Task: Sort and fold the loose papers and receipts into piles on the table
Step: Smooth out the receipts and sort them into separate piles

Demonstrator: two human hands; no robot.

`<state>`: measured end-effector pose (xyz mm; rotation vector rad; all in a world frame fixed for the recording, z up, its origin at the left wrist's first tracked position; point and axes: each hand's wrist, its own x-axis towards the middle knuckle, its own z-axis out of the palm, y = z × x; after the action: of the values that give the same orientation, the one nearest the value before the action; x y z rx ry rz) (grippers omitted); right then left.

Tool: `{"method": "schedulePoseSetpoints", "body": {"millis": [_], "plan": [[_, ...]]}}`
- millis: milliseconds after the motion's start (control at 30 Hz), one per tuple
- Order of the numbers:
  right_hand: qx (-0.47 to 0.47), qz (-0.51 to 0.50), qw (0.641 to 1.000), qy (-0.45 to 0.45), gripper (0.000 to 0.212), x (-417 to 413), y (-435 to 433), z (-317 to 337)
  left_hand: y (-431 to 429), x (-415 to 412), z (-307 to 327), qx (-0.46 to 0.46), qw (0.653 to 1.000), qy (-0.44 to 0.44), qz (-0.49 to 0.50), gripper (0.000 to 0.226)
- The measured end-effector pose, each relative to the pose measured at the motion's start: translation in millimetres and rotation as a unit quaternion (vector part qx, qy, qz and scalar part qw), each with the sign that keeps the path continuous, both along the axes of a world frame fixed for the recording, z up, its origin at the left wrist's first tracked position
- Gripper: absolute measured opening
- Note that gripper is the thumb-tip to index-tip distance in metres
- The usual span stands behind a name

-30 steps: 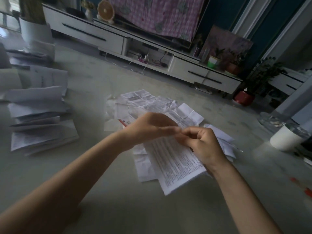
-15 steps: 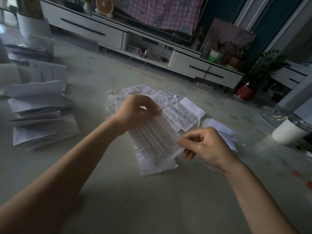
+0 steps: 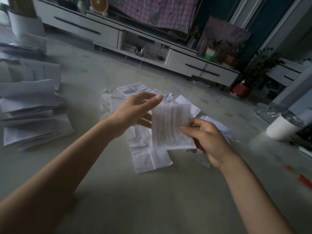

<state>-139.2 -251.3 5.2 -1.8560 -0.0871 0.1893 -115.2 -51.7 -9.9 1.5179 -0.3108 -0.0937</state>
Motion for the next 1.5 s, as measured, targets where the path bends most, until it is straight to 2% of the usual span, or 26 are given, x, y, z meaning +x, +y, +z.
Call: {"method": "schedulePoseSetpoints", "body": {"millis": [33, 100, 167, 200, 300, 367, 433, 500, 567, 633, 667, 733, 833, 933, 1000, 1067, 1133, 1200, 1267, 1367, 1433, 1500], "plan": [[0.026, -0.024, 0.999, -0.004, 0.007, 1, -1, 0, 1, 0, -3, -0.012, 0.998, 0.037, -0.04, 0.053], [0.053, -0.049, 0.997, -0.016, 0.01, 2, -2, -3, -6, -1, -8, -0.001, 0.996, 0.066, -0.066, 0.036], [0.084, -0.059, 0.995, -0.017, 0.013, 3, -1, -4, -16, -3, -11, -0.015, 0.997, 0.076, -0.03, 0.012], [0.105, -0.059, 0.993, -0.013, 0.015, 3, 0, -3, -20, -4, -12, -0.023, 0.997, 0.078, -0.012, 0.009], [0.124, -0.055, 0.991, -0.015, 0.024, 4, 1, -3, -21, -4, -13, -0.038, 0.995, 0.094, 0.007, 0.014], [0.092, -0.063, 0.993, -0.034, 0.034, 4, 2, -7, -22, -4, -12, -0.096, 0.986, 0.137, 0.005, 0.023], [0.053, -0.078, 0.993, -0.074, 0.04, 6, 2, -13, -23, -5, -11, -0.175, 0.963, 0.205, -0.017, 0.026], [-0.002, -0.09, 0.988, -0.124, 0.044, 7, 1, -17, -25, -6, -12, -0.177, 0.953, 0.239, -0.048, 0.028], [-0.029, -0.092, 0.985, -0.142, 0.045, 7, 0, -17, -27, -8, -15, -0.097, 0.973, 0.203, -0.042, 0.02], [0.005, -0.086, 0.99, -0.11, 0.043, 6, 0, -14, -30, -9, -18, -0.039, 0.989, 0.141, 0.004, 0.007], [0.028, -0.079, 0.993, -0.087, 0.041, 6, -1, -12, -31, -9, -20, -0.027, 0.993, 0.112, 0.022, 0.009], [0.049, -0.052, 0.996, -0.053, 0.034, 7, -4, -9, -31, -9, -21, -0.016, 0.997, 0.071, 0.03, 0.014], [-0.018, -0.012, 0.996, -0.083, 0.024, 7, -10, -10, -30, -8, -22, -0.015, 0.998, 0.058, 0.029, 0.024], [-0.039, -0.075, 0.984, -0.155, 0.02, 9, -23, -1, -29, -7, -20, -0.048, 0.995, 0.081, 0.023, 0.021], [-0.049, -0.13, 0.975, -0.173, 0.014, 11, -40, 8, -26, -6, -18, -0.055, 0.994, 0.095, 0.03, 0.015], [-0.102, -0.148, 0.974, -0.139, 0.011, 10, -58, 10, -23, -4, -17, -0.052, 0.992, 0.103, 0.044, 0.012], [-0.245, -0.146, 0.953, -0.101, 0.014, 10, -69, -1, -22, -3, -17, -0.042, 0.992, 0.103, 0.055, 0.011], [-0.437, -0.13, 0.886, -0.081, 0.007, 10, -72, -15, -24, -3, -18, -0.028, 0.993, 0.096, 0.059, 0.011], [-0.561, -0.104, 0.82, -0.049, 0.023, 8, -67, -23, -25, -3, -18, -0.019, 0.994, 0.093, 0.059, 0.012], [-0.618, -0.099, 0.779, -0.043, 0.041, 5, -61, -23, -25, -3, -18, -0.011, 0.993, 0.097, 0.061, 0.013], [-0.626, -0.099, 0.772, -0.044, 0.039, 6, -61, -22, -25, -3, -17, -0.007, 0.993, 0.097, 0.063, 0.014], [-0.61, -0.101, 0.785, -0.045, 0.027, 8, -62, -20, -25, -3, -17, -0.007, 0.993, 0.094, 0.066, 0.014]]}}
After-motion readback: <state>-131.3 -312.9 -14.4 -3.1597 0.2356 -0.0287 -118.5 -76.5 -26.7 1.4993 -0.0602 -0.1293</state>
